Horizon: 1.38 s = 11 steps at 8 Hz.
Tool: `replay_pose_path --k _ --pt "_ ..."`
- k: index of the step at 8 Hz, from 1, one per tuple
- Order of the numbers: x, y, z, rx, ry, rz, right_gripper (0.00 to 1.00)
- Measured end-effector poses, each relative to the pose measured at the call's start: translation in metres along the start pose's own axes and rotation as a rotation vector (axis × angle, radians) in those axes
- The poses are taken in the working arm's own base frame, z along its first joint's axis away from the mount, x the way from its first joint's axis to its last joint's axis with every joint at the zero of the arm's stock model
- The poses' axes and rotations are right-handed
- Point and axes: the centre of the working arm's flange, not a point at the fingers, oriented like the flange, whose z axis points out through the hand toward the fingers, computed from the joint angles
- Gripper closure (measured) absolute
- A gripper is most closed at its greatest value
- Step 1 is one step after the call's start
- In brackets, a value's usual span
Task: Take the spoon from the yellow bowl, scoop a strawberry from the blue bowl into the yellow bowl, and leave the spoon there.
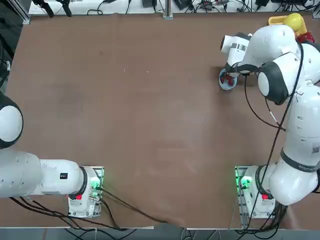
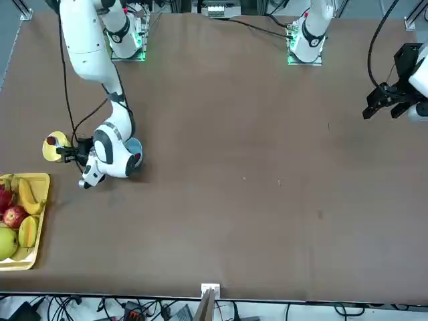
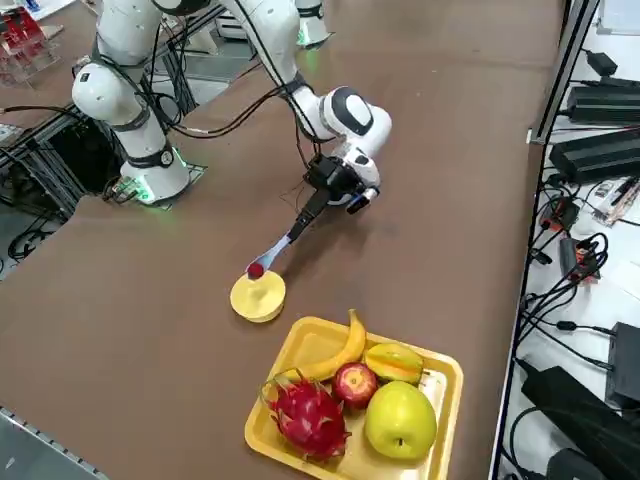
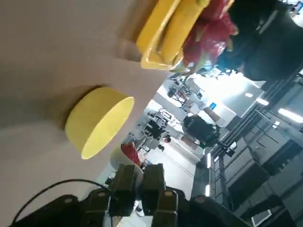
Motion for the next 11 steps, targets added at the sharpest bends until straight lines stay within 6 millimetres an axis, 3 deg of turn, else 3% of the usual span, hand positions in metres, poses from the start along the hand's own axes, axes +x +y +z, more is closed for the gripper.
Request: replay_pose_path --k 4,7,11 --pt "0.003 0.003 -0.003 0.064 0.001 -0.156 0.89" --pt "0.013 0.002 0.007 0.079 0.01 -0.235 0.89" --pt "0.023 0.019 0.011 0.095 0.021 -0.34 0.89"
